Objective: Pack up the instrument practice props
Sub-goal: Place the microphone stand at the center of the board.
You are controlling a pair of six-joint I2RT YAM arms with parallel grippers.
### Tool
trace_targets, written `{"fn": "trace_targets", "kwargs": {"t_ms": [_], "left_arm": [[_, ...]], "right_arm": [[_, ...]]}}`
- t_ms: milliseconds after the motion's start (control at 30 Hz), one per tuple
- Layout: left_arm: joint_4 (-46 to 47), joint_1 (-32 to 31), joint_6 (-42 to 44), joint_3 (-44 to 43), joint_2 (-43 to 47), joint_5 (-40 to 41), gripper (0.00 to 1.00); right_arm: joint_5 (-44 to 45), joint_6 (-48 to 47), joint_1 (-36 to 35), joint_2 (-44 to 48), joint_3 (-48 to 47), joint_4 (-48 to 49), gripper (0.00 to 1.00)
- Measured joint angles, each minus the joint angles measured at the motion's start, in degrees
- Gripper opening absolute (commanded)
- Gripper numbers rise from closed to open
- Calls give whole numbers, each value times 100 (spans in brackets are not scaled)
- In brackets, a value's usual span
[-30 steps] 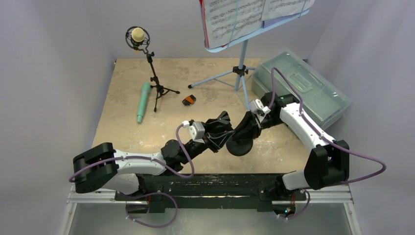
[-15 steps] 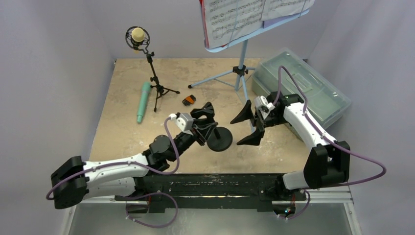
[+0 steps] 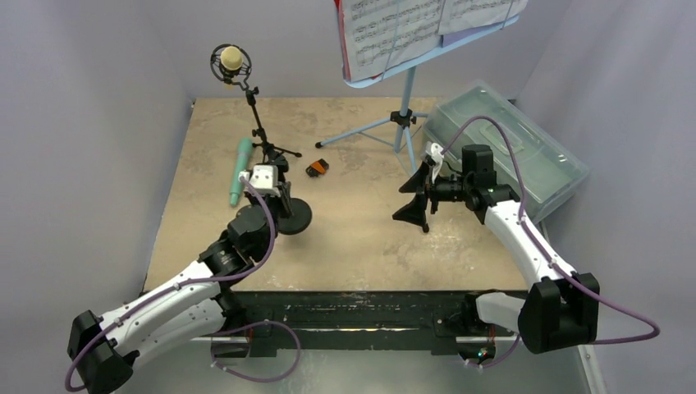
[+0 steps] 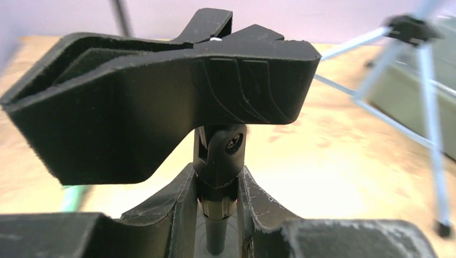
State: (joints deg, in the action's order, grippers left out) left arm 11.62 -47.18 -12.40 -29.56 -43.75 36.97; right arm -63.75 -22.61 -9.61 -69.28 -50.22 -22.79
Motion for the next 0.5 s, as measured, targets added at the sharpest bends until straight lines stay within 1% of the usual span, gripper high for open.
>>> {"fn": "trace_targets", "kwargs": {"t_ms": [100, 233, 367, 500], "left_arm": [[-457, 284, -2, -212, 15, 704, 0], [-660, 831, 37, -448, 59, 1381, 0], [-544, 1578, 151, -680, -74, 1661, 0], [-341, 2697, 109, -887, -498, 1530, 0]], "right_arm": [[192, 420, 0, 96, 0, 426, 99], [326, 717, 0, 105, 0, 638, 99], [330, 850, 0, 120, 0, 737, 99], [330, 911, 0, 203, 2, 767, 99]]}}
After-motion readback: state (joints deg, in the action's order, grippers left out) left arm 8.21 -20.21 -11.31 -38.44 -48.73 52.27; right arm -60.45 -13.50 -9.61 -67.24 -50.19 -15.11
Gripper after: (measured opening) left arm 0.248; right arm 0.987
